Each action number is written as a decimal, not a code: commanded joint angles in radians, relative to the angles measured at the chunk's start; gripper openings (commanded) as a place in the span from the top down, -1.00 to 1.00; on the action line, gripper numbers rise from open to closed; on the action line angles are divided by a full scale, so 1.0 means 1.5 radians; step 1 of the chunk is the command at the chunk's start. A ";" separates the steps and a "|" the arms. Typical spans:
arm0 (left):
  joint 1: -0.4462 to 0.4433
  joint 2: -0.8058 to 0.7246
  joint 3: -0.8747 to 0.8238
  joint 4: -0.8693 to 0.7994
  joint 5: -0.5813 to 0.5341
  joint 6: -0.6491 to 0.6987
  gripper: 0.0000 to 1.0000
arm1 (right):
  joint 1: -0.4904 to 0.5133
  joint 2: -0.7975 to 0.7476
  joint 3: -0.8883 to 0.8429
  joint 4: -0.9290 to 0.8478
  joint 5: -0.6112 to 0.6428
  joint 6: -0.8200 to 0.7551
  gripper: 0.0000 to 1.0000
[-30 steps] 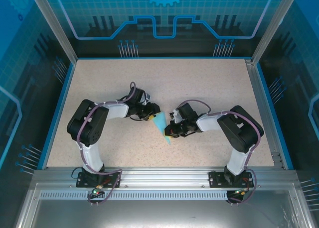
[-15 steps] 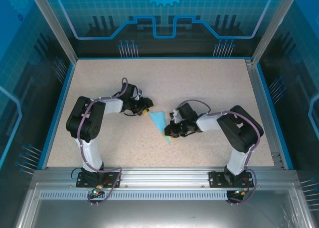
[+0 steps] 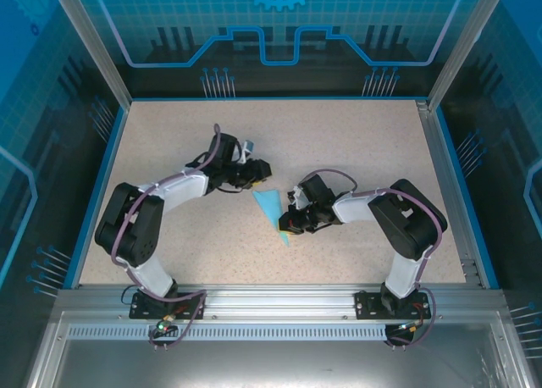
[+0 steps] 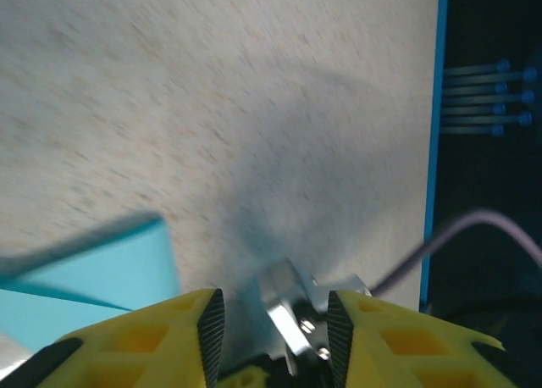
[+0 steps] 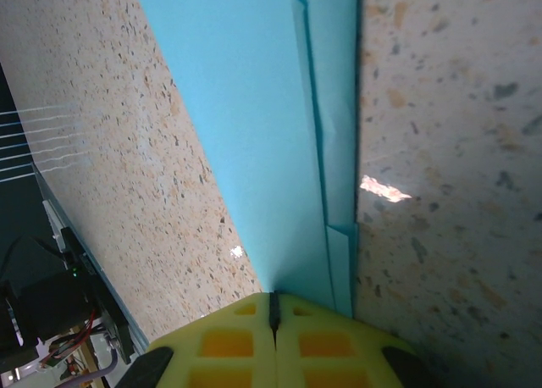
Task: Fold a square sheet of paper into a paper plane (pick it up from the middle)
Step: Fold the wing for the fifth time at the center of the table.
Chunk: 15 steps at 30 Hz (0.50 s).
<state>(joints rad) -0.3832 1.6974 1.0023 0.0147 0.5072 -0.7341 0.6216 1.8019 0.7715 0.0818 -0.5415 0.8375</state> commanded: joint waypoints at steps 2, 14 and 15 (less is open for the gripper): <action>-0.037 0.030 -0.034 0.008 0.026 -0.028 0.26 | 0.018 0.036 -0.014 -0.076 0.056 0.007 0.89; -0.058 0.110 -0.068 0.052 0.017 -0.041 0.31 | 0.018 0.023 -0.022 -0.052 0.061 0.022 0.89; -0.058 0.117 -0.071 0.052 0.010 -0.039 0.31 | 0.019 0.019 -0.026 -0.042 0.058 0.027 0.88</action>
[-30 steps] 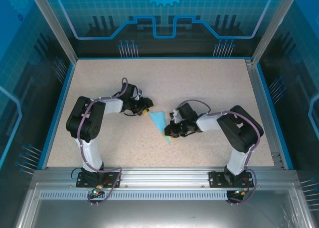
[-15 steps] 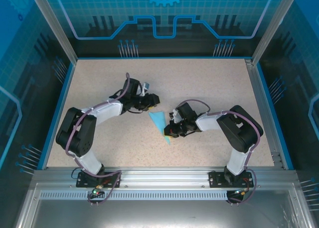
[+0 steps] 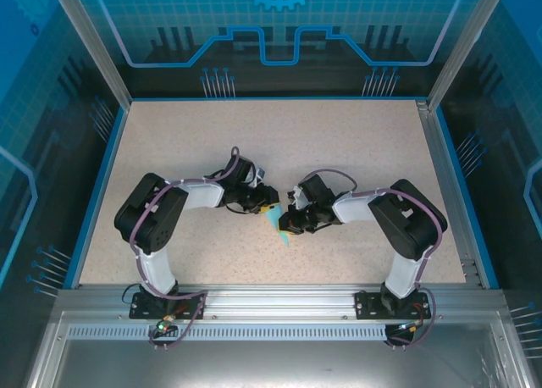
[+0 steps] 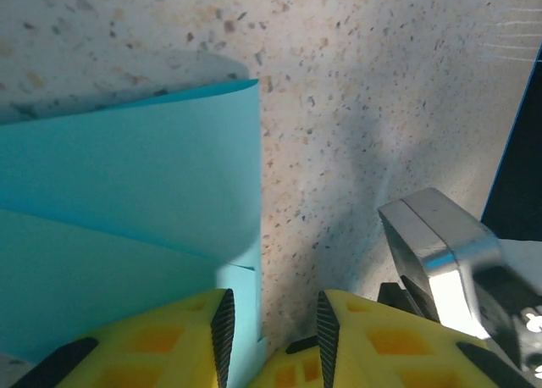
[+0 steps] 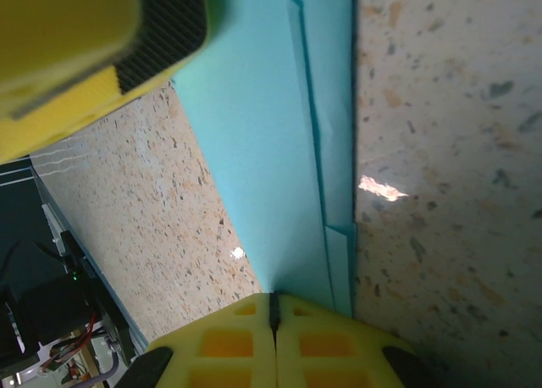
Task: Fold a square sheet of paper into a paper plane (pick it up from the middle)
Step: Fold the wing for the fifth time at the center of the table.
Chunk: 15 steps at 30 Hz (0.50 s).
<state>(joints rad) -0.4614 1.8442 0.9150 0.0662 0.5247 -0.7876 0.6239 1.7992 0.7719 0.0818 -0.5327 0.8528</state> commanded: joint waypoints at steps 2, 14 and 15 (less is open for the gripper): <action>-0.006 0.031 -0.013 0.006 -0.019 -0.003 0.32 | 0.019 0.007 -0.029 -0.027 0.046 0.024 0.87; -0.006 0.046 -0.026 0.000 -0.042 -0.004 0.38 | 0.037 -0.033 0.008 -0.008 0.030 0.002 0.85; -0.006 0.046 -0.026 -0.002 -0.042 -0.002 0.38 | 0.038 -0.027 0.014 -0.007 0.032 0.004 0.84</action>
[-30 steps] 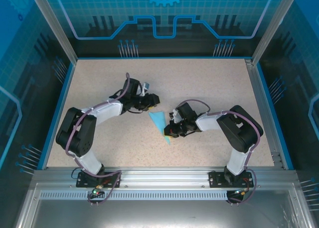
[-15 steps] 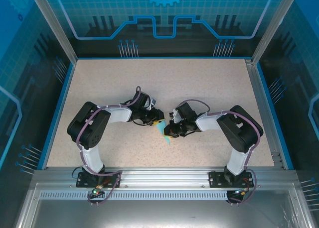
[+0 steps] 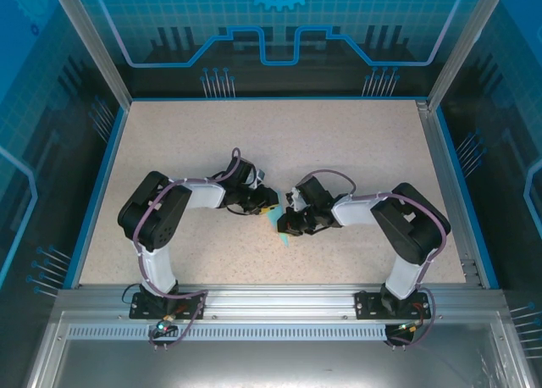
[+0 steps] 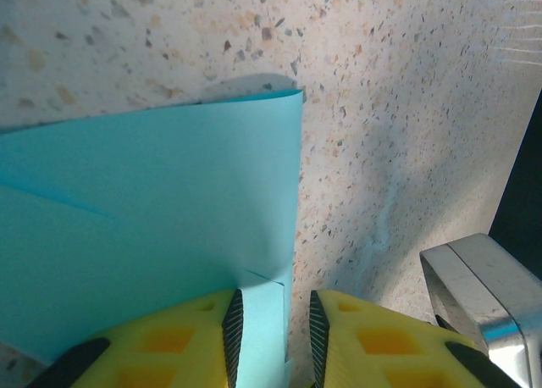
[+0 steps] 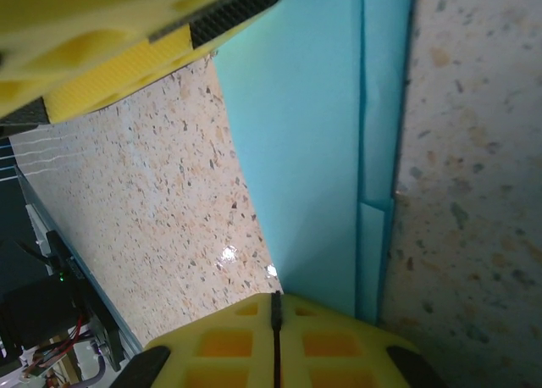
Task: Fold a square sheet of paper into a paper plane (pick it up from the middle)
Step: Fold the wing for the fifth time at the center of the table.
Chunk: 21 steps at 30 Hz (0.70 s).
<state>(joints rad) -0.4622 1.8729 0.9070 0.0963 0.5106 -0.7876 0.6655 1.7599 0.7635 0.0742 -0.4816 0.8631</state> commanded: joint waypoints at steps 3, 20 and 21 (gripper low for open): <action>-0.006 0.027 -0.018 -0.024 -0.035 -0.003 0.38 | 0.012 0.019 0.036 0.010 -0.007 0.003 0.83; -0.004 0.032 -0.010 -0.057 -0.061 -0.005 0.41 | 0.016 0.012 -0.039 -0.016 -0.017 -0.019 0.79; -0.003 0.033 -0.010 -0.060 -0.062 -0.004 0.41 | 0.017 0.006 -0.041 -0.019 -0.025 -0.025 0.78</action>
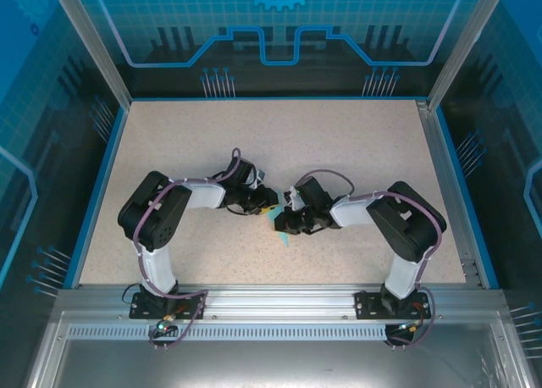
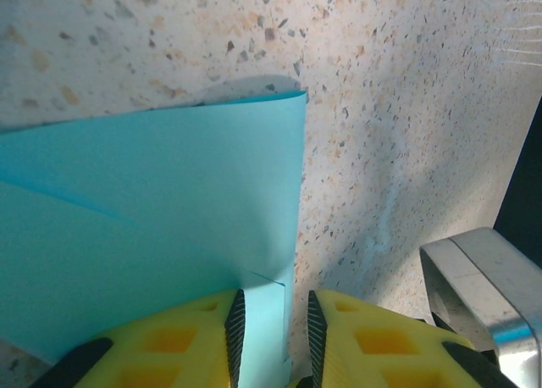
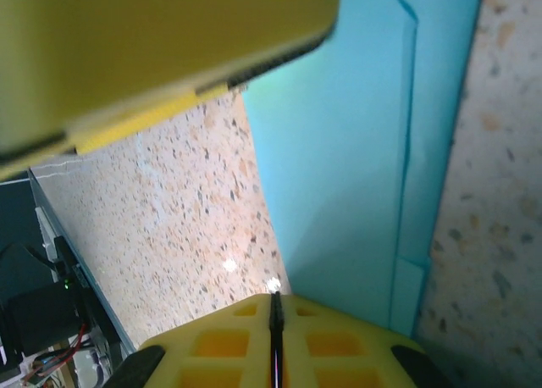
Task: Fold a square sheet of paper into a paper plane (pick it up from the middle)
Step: Fold the wing for the fifth time at the center of the table.
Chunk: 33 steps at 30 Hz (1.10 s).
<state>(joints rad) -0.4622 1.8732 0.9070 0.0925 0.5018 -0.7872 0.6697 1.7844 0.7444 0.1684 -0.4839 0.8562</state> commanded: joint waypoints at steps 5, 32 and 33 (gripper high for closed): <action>-0.003 0.035 -0.008 -0.059 -0.057 -0.005 0.41 | 0.019 -0.034 -0.037 -0.112 -0.046 -0.048 0.77; -0.001 0.000 0.021 -0.079 -0.043 0.013 0.27 | -0.001 -0.225 -0.132 -0.157 0.038 -0.059 0.66; -0.001 -0.008 0.024 -0.080 -0.041 0.012 0.23 | -0.006 -0.243 -0.132 -0.177 0.065 -0.062 0.62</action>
<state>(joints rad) -0.4633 1.8717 0.9348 0.0494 0.4877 -0.7845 0.6765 1.4921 0.5484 -0.0113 -0.4835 0.7822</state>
